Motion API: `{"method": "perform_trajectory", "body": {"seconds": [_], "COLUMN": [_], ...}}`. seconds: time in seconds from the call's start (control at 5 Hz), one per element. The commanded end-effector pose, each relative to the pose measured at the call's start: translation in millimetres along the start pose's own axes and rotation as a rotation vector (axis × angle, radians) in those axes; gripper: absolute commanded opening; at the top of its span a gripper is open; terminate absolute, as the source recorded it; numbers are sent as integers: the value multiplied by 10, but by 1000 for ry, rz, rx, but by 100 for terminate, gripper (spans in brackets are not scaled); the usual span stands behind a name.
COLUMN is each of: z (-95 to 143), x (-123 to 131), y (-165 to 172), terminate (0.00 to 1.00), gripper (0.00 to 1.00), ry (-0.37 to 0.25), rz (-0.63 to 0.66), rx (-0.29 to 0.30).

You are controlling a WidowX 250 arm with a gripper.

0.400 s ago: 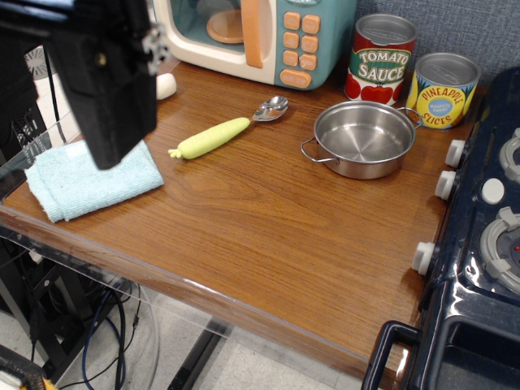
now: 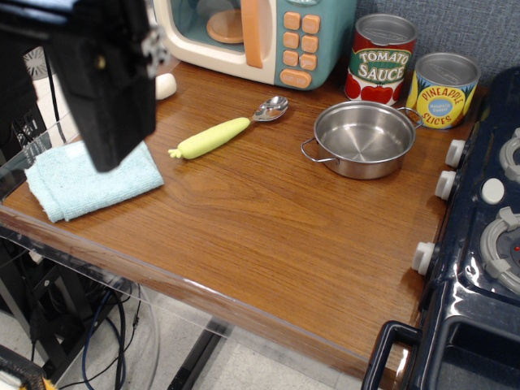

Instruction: Move the spoon to the bottom right corner

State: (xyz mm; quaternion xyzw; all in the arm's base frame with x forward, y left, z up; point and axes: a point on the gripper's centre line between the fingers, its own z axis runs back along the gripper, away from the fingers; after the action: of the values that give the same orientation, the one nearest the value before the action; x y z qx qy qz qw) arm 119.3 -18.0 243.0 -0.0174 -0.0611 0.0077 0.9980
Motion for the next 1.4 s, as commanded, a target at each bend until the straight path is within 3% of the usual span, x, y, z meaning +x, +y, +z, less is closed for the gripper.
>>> {"method": "perform_trajectory", "body": {"seconds": [0.0,0.2,0.4,0.6,0.8,1.0,1.2], "z": [-199,-337,-567,-751,-992,-1351,-1696], "x": [514,794,1106,1455,1814,2006,2149], "y": [609,824,1058,1249,1390,1504,1523], "terminate": [0,0,0,0,0,0,0], "gripper": [100,100,100,100,100,100,100], "ry": [-73,-66,-72,-56,-67,16,58], "rz": [25,4,11,-22,-43,-36,-64], "rx": [90,133,239,296,323,361,288]}}
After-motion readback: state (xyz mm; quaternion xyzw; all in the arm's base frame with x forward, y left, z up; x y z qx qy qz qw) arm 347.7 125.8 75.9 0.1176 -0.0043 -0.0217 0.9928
